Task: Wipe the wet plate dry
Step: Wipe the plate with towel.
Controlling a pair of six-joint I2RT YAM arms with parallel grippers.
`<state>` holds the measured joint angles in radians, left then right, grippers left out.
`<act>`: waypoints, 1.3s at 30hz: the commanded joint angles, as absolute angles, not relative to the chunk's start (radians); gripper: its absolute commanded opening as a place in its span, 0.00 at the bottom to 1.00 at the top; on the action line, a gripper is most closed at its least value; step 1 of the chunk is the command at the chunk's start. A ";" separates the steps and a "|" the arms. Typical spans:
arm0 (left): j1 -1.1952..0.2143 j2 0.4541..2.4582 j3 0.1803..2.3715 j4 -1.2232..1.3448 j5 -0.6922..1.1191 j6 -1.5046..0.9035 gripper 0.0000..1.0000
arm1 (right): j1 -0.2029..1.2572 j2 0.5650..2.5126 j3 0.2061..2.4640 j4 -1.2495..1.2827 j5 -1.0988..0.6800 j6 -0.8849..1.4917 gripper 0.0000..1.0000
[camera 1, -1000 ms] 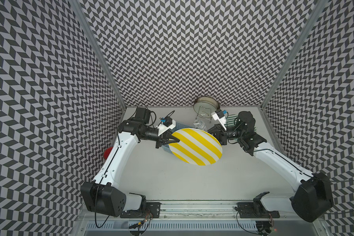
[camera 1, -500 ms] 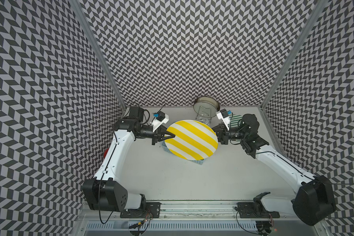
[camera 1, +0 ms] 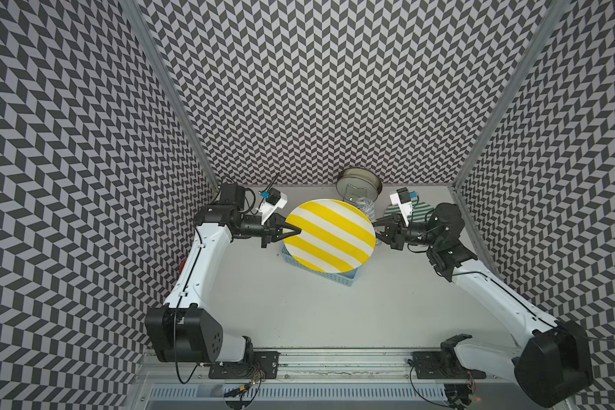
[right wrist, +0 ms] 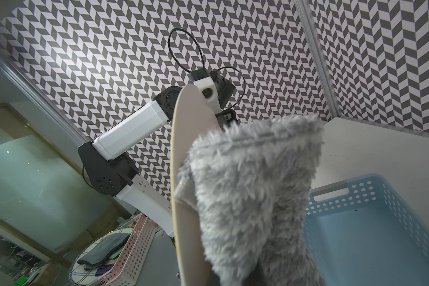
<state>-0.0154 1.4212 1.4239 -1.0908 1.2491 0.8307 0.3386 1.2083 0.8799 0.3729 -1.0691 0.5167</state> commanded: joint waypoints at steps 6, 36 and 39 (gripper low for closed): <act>0.021 1.395 1.389 -0.748 1.256 0.468 0.00 | 0.354 1.171 0.844 0.478 -1.147 0.541 0.00; -0.030 1.351 1.157 -0.107 1.159 -0.400 0.00 | 0.408 1.172 0.776 0.597 -0.919 0.588 0.00; -0.050 1.348 1.154 -0.107 1.124 -0.475 0.00 | 0.441 1.169 0.784 0.560 -0.846 0.543 0.00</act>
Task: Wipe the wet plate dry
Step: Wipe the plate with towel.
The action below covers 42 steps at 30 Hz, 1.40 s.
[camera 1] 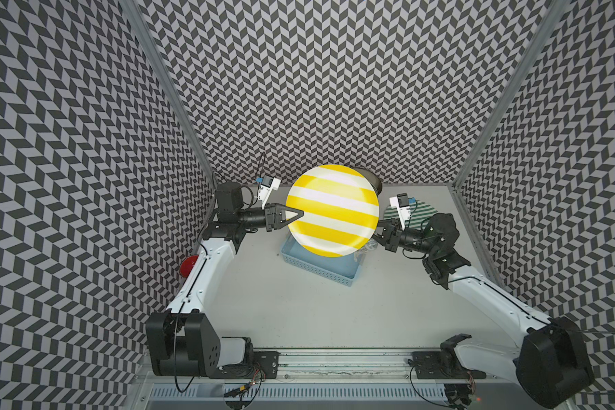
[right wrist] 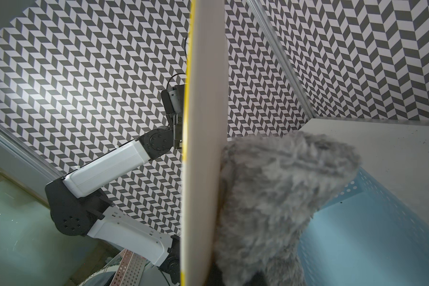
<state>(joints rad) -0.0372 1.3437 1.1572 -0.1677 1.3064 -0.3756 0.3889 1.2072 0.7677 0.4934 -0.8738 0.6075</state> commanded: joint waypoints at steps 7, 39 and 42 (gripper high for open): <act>-0.067 1.345 1.150 -0.100 1.013 -0.601 0.00 | 0.529 1.101 0.754 0.539 -0.629 0.443 0.00; -0.110 1.364 1.178 -0.055 1.050 -0.890 0.00 | 0.895 1.286 0.783 0.682 0.094 0.080 0.00; -0.112 1.352 1.178 -0.055 1.051 -0.904 0.00 | 0.907 1.311 0.797 0.703 0.118 0.062 0.00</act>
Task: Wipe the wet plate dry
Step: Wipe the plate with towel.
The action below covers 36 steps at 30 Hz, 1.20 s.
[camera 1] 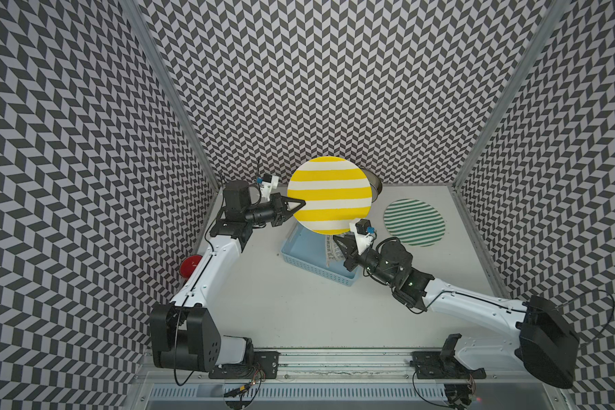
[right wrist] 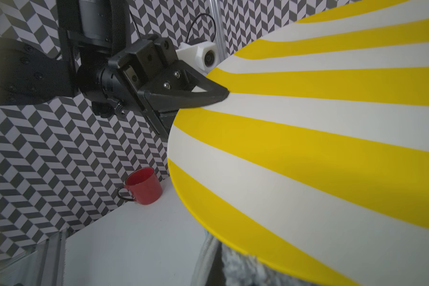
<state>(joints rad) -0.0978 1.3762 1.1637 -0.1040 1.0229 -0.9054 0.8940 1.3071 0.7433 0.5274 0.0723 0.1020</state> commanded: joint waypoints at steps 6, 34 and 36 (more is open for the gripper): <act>-0.114 1.352 1.163 -0.036 1.051 -0.933 0.00 | 0.964 1.349 0.847 0.735 0.167 0.015 0.00; -0.129 1.337 1.112 -0.003 1.034 -0.932 0.00 | 1.053 1.594 1.112 0.827 0.157 -0.057 0.00; -0.129 1.339 1.119 -0.013 1.026 -0.910 0.00 | 1.054 1.583 1.108 0.826 0.127 -0.039 0.00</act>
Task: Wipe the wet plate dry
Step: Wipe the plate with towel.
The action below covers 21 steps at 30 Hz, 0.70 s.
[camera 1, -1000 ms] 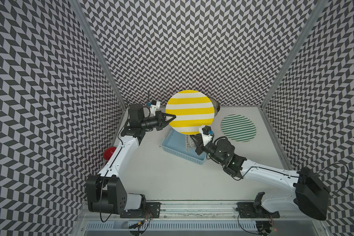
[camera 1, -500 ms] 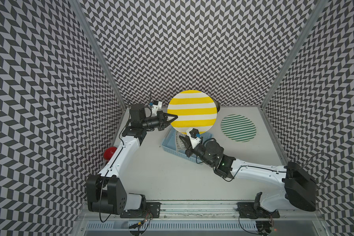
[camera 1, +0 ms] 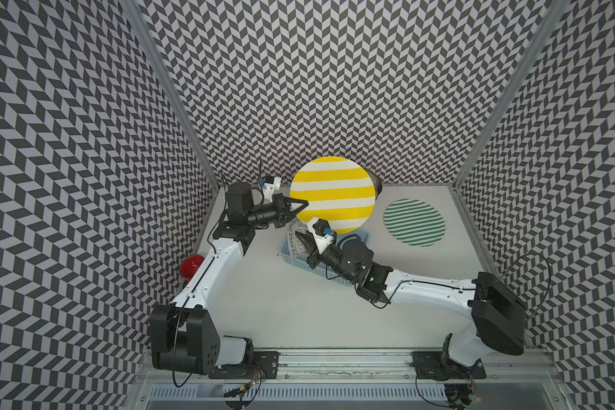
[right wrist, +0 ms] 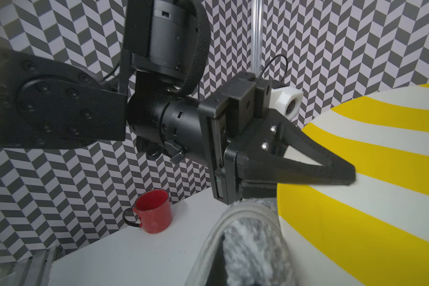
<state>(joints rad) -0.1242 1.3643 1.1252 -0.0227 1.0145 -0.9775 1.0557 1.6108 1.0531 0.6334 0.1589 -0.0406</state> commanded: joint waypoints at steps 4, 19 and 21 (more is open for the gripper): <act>-0.125 1.353 1.136 -0.034 0.985 -0.824 0.00 | 1.054 1.515 1.086 0.819 0.081 0.004 0.00; -0.066 1.366 1.210 -0.033 0.921 -0.417 0.00 | 0.932 1.054 0.824 0.108 0.452 0.377 0.00; -0.066 1.372 1.223 -0.057 0.929 -0.358 0.00 | 0.880 0.949 0.720 -0.015 0.463 0.507 0.00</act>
